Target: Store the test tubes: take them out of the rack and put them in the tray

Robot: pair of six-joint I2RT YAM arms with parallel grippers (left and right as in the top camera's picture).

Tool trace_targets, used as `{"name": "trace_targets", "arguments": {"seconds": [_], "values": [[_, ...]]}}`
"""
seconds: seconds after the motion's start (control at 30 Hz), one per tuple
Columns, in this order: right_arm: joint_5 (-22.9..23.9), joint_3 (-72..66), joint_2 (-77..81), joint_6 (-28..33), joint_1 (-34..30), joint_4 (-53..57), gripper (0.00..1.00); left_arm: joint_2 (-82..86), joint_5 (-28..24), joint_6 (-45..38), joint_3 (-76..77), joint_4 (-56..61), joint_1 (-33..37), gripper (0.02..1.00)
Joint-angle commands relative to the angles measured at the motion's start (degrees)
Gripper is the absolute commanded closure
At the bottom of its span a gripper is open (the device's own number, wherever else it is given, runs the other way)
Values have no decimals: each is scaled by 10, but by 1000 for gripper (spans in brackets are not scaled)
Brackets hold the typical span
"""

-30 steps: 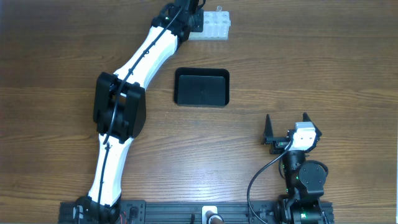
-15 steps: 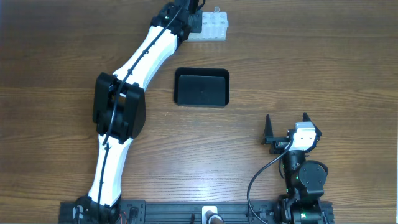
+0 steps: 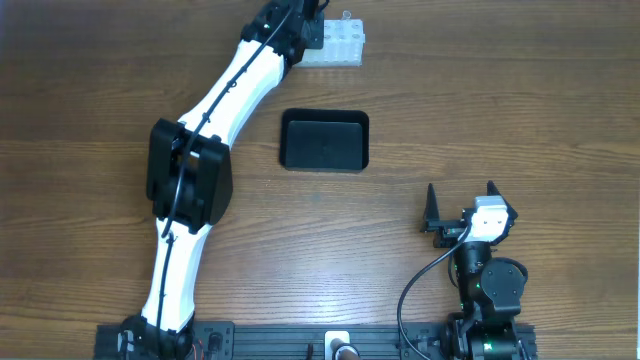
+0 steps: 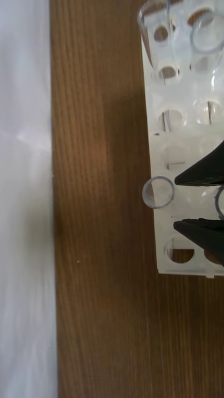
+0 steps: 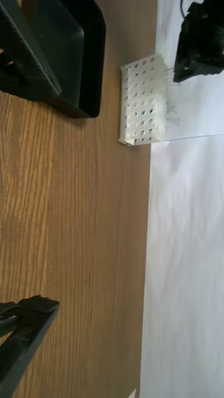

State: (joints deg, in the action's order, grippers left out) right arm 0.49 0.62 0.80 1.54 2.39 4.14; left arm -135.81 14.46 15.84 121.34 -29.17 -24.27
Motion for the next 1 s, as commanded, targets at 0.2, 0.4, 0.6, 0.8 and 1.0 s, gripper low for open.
{"name": "trace_targets", "arguments": {"seconds": [0.2, 0.4, 0.6, 0.8, 1.0], "values": [[-4, -3, -5, -2, -4, 2, 9, 74, 17, -4, 9, 2, 0, 978], [-4, -3, -5, -2, -4, 2, 7, 114, 17, -4, 9, -6, 0, 978], [-4, -3, -5, -2, -4, 2, 9, 167, 10, 2, 9, -94, -3, 978], [-4, -3, -5, -2, -4, 2, 7, 211, -37, 36, 9, -229, -7, 978], [-4, -3, -5, -2, -4, 2, 7, 227, -114, 72, 8, -362, -8, 969]]}}
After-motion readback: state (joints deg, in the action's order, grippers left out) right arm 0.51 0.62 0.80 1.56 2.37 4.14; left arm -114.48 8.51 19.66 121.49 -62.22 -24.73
